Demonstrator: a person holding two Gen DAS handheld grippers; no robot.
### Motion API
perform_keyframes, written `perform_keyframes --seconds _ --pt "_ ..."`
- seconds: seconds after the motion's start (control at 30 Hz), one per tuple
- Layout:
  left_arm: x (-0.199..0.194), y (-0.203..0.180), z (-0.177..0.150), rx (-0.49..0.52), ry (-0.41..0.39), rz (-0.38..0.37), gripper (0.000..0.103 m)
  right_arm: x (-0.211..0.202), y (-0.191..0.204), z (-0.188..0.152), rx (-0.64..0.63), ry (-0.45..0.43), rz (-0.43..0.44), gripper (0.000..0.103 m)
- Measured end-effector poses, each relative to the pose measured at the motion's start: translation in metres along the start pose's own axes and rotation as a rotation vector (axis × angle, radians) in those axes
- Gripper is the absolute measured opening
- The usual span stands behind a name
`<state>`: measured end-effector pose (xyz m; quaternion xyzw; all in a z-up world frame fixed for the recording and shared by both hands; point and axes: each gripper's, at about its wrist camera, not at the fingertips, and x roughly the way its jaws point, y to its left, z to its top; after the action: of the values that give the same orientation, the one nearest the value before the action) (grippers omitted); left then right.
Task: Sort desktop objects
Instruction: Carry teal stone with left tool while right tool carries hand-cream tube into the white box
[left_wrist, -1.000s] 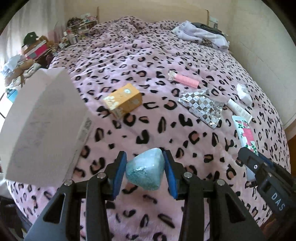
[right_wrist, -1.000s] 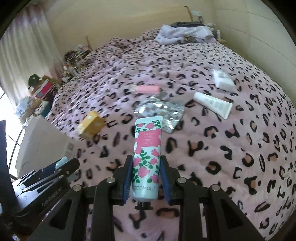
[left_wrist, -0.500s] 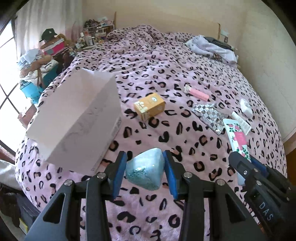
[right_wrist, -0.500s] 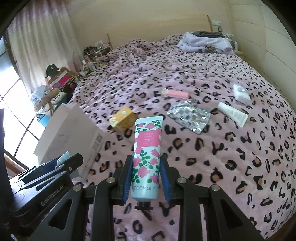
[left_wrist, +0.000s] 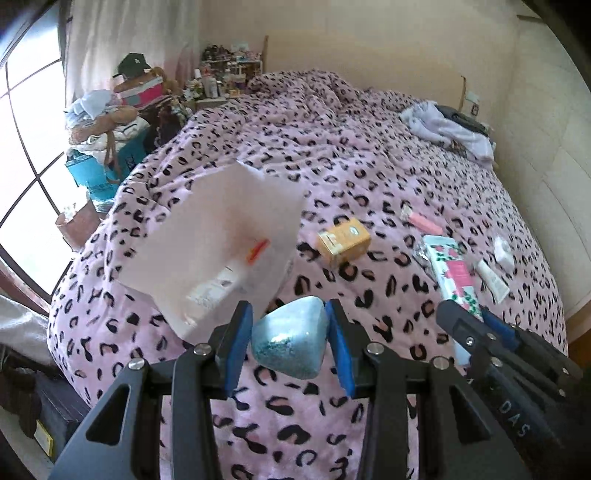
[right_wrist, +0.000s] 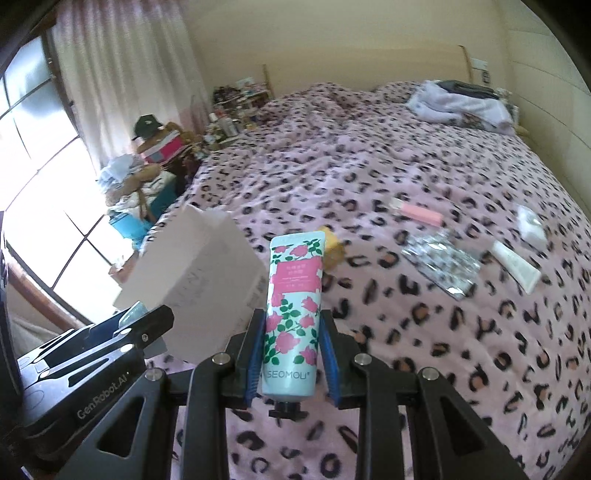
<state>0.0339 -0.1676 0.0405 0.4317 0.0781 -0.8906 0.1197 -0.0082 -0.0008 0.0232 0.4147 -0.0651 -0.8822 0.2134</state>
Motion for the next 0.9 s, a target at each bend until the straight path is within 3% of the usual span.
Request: perform_keyframes --seconds 0.47,0.57,0.77,0.9 --pt "0.004 0.069 0.045 -0.053 -0.039 0.021 0.042 0.052 0.074 0.058 -0.103 0.050 0.195 0.029" --pt "0.014 0.080 0.051 -0.067 -0.038 0.001 0.037 0.068 0.087 0.067 -0.116 0.074 0.226 0.029" --pt "0.062 0.112 0.056 -0.136 0.027 0.005 0.037 0.127 0.104 0.081 -0.121 0.195 0.300 0.029" --pt "0.074 0.115 0.048 -0.135 0.045 0.012 0.037 0.147 0.117 0.077 -0.151 0.234 0.294 0.029"
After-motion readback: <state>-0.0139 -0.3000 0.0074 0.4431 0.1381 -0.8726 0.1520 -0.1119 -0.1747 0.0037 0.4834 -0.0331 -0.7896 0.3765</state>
